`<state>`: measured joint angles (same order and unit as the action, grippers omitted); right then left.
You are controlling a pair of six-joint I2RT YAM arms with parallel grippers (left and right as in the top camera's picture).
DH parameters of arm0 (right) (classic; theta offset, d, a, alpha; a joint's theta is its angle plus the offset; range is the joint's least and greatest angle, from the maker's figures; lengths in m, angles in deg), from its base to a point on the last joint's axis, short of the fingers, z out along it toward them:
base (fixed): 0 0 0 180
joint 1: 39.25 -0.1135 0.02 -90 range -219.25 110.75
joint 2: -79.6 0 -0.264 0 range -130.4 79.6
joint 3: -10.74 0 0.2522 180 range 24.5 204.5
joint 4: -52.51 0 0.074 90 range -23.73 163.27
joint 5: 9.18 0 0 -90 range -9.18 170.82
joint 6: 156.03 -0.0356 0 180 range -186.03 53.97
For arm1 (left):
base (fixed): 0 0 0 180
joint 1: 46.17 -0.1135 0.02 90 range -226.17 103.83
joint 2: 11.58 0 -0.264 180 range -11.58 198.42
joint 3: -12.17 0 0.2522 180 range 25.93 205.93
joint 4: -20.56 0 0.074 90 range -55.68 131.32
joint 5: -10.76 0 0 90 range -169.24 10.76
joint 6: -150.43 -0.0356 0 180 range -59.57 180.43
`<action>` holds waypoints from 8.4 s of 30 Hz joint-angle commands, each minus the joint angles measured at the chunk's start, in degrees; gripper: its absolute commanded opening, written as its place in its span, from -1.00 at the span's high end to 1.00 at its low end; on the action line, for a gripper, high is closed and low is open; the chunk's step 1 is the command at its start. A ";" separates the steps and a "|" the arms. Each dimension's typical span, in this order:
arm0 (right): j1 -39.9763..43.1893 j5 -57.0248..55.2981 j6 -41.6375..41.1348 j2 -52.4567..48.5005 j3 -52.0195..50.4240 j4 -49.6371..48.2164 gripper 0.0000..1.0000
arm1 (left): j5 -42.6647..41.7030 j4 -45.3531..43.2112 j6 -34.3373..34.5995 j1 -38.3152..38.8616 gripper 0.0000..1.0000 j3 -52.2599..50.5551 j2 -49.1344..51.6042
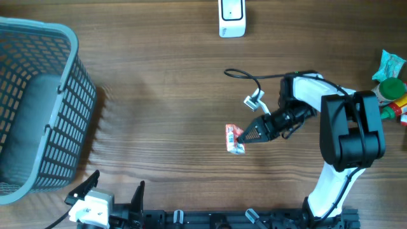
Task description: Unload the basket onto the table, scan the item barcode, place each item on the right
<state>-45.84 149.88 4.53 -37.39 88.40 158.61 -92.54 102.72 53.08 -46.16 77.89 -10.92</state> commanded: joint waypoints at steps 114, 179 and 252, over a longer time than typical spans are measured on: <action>15.76 -61.53 -97.90 53.09 24.24 -23.76 -1.00 | 0.09 -0.15 0.33 0.26 -0.99 0.00 -0.39; 6.58 -70.77 -93.22 116.80 -63.60 -95.12 -0.99 | 0.09 -0.15 0.33 0.26 -1.00 0.00 -0.39; 6.58 -66.62 -81.09 116.78 -63.60 -92.39 -0.99 | -4.13 -63.69 0.33 0.20 -1.00 -40.92 -0.44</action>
<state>-39.52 82.32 -77.41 78.93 24.86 66.33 -100.34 43.01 53.27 -46.16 43.12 -11.05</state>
